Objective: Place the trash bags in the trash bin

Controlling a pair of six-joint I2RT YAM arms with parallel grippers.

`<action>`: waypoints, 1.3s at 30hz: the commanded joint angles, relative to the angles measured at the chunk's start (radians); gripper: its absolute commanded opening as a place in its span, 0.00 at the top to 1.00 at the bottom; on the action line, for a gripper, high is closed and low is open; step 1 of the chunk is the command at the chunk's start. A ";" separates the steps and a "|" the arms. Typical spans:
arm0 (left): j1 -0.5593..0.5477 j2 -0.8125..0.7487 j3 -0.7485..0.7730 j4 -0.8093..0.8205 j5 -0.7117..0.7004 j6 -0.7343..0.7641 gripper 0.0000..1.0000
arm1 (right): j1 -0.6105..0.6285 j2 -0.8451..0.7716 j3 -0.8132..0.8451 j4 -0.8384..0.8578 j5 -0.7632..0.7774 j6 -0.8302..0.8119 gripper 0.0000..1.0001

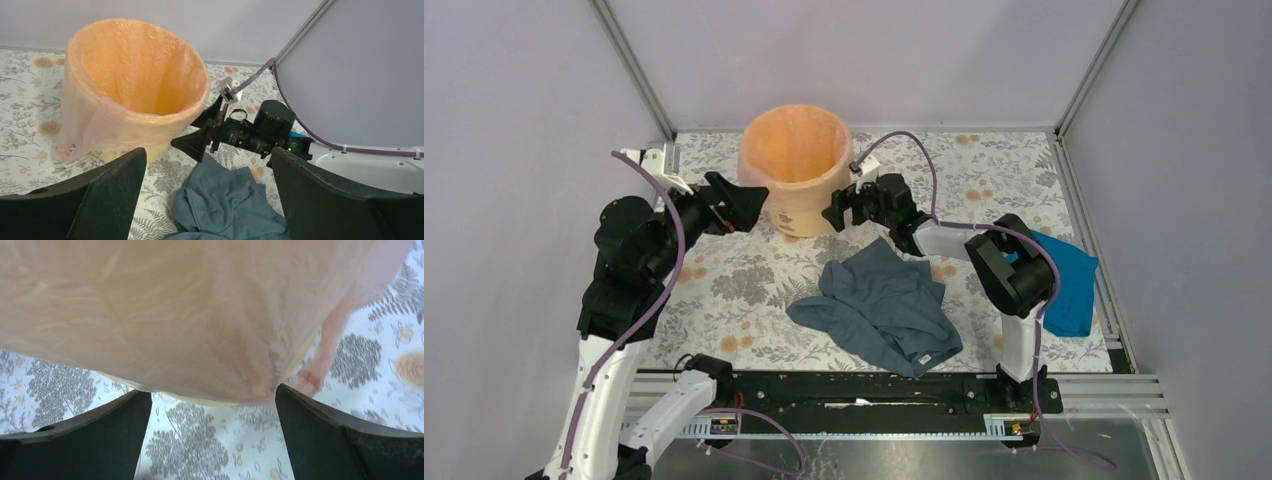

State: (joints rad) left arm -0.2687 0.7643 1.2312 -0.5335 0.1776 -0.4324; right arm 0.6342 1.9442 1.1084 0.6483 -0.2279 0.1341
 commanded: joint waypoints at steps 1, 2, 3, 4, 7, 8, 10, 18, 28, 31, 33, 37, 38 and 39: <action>0.000 -0.037 0.026 -0.026 -0.050 0.045 0.01 | 0.030 0.068 0.143 0.035 0.015 -0.044 0.00; 0.000 -0.042 0.040 -0.044 -0.073 0.058 0.01 | 0.033 0.087 0.172 0.024 0.011 -0.047 0.00; 0.000 -0.048 0.052 -0.063 -0.102 0.071 0.01 | 0.038 0.106 0.202 0.015 0.008 -0.053 0.00; 0.000 -0.056 0.065 -0.079 -0.131 0.083 0.01 | 0.042 0.126 0.228 0.010 0.003 -0.059 0.00; 0.001 -0.083 0.095 -0.105 -0.210 0.108 0.01 | 0.059 0.189 0.313 -0.006 -0.004 -0.096 0.00; 0.000 -0.091 0.099 -0.107 -0.227 0.113 0.01 | 0.065 0.211 0.345 -0.014 -0.007 -0.110 0.00; 0.001 -0.107 0.108 -0.109 -0.250 0.121 0.01 | 0.075 0.258 0.405 -0.025 -0.015 -0.129 0.00; 0.000 -0.092 0.109 -0.097 -0.279 0.127 0.01 | 0.127 0.414 0.614 -0.048 -0.089 -0.217 0.00; 0.000 -0.066 0.151 -0.096 -0.265 0.122 0.01 | 0.169 0.799 1.214 -0.205 -0.073 -0.145 0.00; 0.000 -0.063 0.158 -0.104 -0.267 0.128 0.01 | 0.188 0.912 1.390 -0.194 -0.059 -0.127 0.00; 0.000 -0.059 0.158 -0.106 -0.269 0.129 0.01 | 0.199 0.968 1.443 -0.149 -0.029 -0.103 0.00; 0.000 -0.053 0.159 -0.110 -0.266 0.124 0.01 | 0.240 1.064 1.566 -0.051 0.073 -0.123 0.00; 0.000 -0.051 0.161 -0.113 -0.264 0.122 0.01 | 0.250 1.078 1.581 -0.010 0.123 -0.130 0.00; 0.000 -0.047 0.166 -0.120 -0.264 0.121 0.01 | 0.259 1.083 1.584 0.031 0.151 -0.129 0.00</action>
State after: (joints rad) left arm -0.2687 0.7013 1.3575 -0.6575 -0.0799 -0.3199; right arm 0.8387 2.9788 2.5946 0.5030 -0.2199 0.0124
